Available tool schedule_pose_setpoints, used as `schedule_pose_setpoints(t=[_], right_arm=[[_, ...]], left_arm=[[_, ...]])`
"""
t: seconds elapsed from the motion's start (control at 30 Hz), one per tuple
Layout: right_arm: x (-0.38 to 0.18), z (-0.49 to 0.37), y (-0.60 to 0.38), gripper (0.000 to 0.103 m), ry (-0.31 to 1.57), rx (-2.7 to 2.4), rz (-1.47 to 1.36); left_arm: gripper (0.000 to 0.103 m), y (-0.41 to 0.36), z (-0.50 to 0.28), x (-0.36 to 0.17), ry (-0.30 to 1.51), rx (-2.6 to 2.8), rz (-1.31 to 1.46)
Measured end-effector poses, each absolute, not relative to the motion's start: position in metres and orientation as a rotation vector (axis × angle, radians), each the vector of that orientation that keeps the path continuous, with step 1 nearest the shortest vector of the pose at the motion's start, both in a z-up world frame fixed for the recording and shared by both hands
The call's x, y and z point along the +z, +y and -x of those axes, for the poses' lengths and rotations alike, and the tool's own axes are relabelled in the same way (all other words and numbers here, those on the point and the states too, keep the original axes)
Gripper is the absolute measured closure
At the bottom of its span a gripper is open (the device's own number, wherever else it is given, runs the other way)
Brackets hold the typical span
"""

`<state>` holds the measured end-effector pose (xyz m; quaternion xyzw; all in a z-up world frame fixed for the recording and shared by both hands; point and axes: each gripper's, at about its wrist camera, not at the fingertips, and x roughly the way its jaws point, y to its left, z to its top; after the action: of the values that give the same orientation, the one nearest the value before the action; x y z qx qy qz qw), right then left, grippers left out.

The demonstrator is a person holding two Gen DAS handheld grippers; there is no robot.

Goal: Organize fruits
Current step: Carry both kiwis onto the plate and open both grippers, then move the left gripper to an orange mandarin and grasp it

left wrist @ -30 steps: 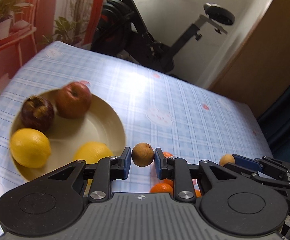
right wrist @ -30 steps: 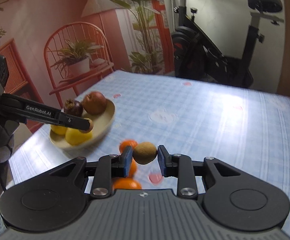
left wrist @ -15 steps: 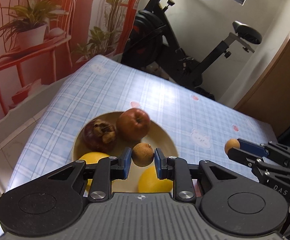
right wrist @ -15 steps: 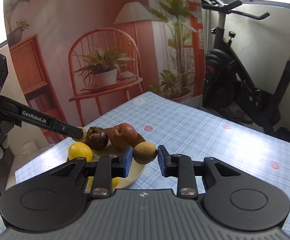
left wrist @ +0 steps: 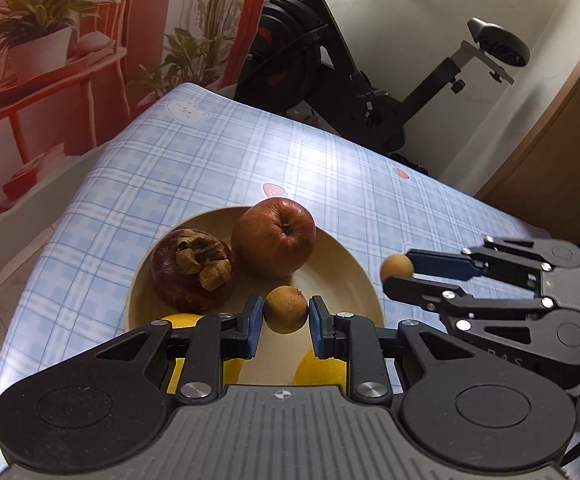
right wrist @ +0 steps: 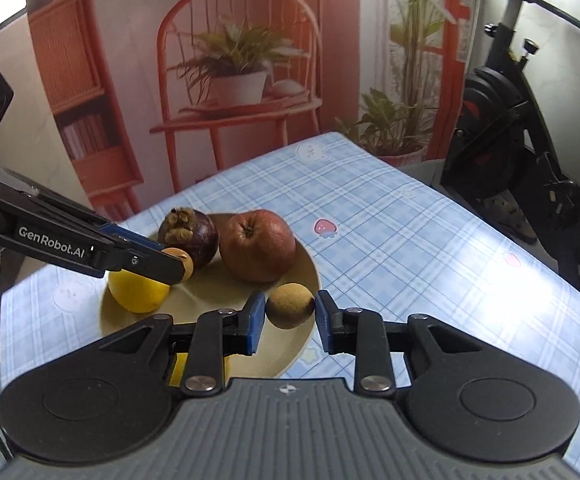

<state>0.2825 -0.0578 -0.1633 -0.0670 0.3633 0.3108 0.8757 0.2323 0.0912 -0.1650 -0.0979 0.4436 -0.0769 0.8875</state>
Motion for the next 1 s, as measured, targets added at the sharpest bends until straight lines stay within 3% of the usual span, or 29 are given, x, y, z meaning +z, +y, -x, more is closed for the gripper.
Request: schedule_pose_setpoints(t=[0.6, 1.0], right_arm=[[-0.188, -0.311, -0.038, 0.073, 0.744, 0.722, 0.24], [-0.165, -0.281, -0.066, 0.072, 0.724, 0.665, 0.144]], left_arm=[[0.077, 0.105, -0.249, -0.182, 0.934, -0.167, 0.254], [0.077, 0.096, -0.229, -0.16, 0.882, -0.166, 0.225]])
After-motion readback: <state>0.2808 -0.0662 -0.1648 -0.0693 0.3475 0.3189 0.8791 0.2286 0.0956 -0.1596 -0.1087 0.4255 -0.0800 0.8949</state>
